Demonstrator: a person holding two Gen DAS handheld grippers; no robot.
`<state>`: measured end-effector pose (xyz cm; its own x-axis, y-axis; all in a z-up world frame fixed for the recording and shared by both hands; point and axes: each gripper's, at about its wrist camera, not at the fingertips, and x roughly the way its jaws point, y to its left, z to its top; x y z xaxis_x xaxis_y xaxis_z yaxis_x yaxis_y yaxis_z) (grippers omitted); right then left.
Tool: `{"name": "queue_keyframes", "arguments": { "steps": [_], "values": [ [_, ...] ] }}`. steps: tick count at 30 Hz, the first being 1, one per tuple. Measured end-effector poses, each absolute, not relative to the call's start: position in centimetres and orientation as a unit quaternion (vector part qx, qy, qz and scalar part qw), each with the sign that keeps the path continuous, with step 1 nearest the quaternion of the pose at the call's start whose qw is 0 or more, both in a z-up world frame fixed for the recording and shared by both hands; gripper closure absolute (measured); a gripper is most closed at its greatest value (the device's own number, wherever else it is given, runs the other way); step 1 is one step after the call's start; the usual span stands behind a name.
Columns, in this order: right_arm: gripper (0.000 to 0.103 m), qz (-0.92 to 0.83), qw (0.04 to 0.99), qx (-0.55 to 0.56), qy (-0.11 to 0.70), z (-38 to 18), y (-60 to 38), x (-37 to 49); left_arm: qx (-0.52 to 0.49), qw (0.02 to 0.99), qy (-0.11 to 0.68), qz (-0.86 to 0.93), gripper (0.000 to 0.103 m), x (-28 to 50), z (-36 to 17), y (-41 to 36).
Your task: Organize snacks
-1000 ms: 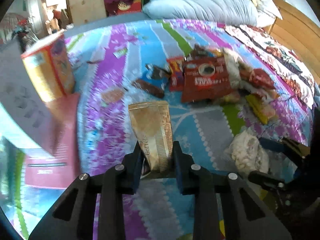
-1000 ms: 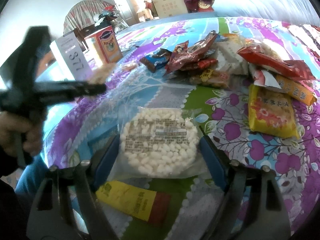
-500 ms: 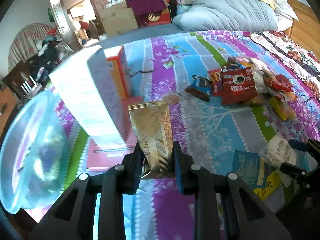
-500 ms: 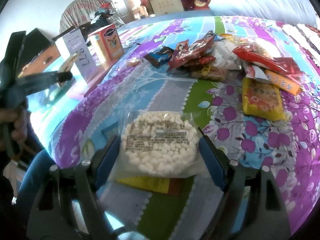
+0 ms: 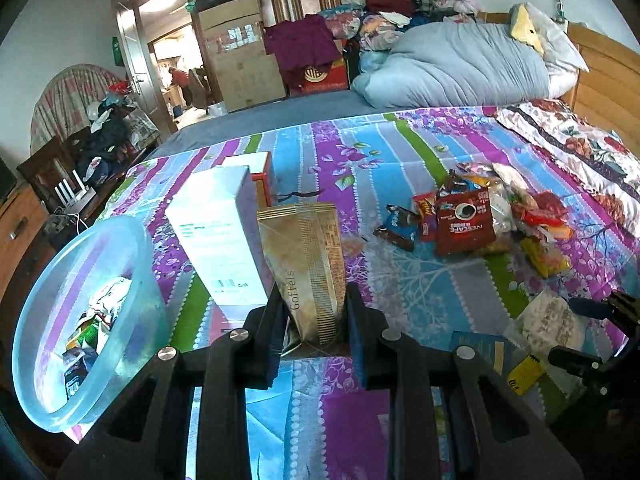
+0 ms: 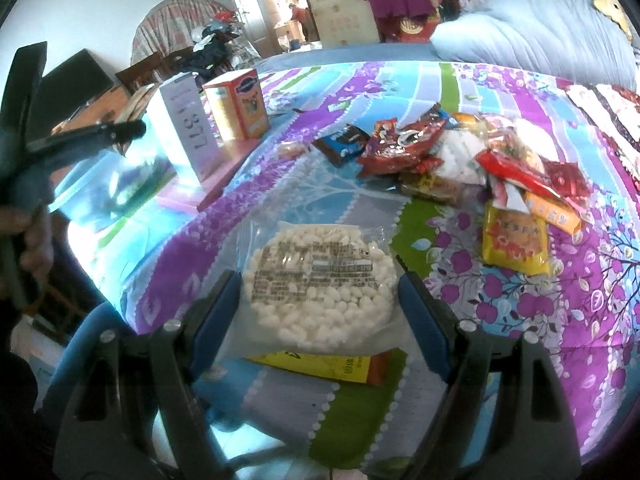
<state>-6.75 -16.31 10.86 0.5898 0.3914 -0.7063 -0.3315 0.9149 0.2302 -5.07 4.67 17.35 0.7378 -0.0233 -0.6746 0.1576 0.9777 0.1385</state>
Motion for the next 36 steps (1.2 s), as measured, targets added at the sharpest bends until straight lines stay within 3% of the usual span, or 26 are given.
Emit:
{"name": "queue_keyframes", "arguments": {
  "steps": [17, 22, 30, 34, 36],
  "values": [
    [0.026, 0.222, 0.894, 0.017, 0.388, 14.2, -13.2, -6.4, 0.073, 0.930, 0.357, -0.038, 0.075, -6.6, 17.8, 7.6],
    [0.026, 0.223, 0.862, 0.008, 0.456, 10.4, -12.7, -5.6, 0.062, 0.924, 0.376, -0.029, 0.075, -6.7, 16.5, 8.9],
    [0.025, 0.198, 0.853, -0.002, 0.482, 7.8, -13.3, -6.7, 0.045, 0.923, 0.382, -0.029, 0.075, -7.0, 16.3, 9.6],
    [0.014, 0.204, 0.843, -0.019, 0.497, 6.7, -12.9, -5.6, 0.048, 0.921, 0.385, -0.034, 0.075, -6.8, 16.3, 9.2],
    [0.014, 0.195, 0.842, -0.038, 0.502, 6.0, -12.6, -5.0, 0.044, 0.921, 0.386, -0.034, 0.075, -6.7, 16.3, 9.2]
  ]
}}
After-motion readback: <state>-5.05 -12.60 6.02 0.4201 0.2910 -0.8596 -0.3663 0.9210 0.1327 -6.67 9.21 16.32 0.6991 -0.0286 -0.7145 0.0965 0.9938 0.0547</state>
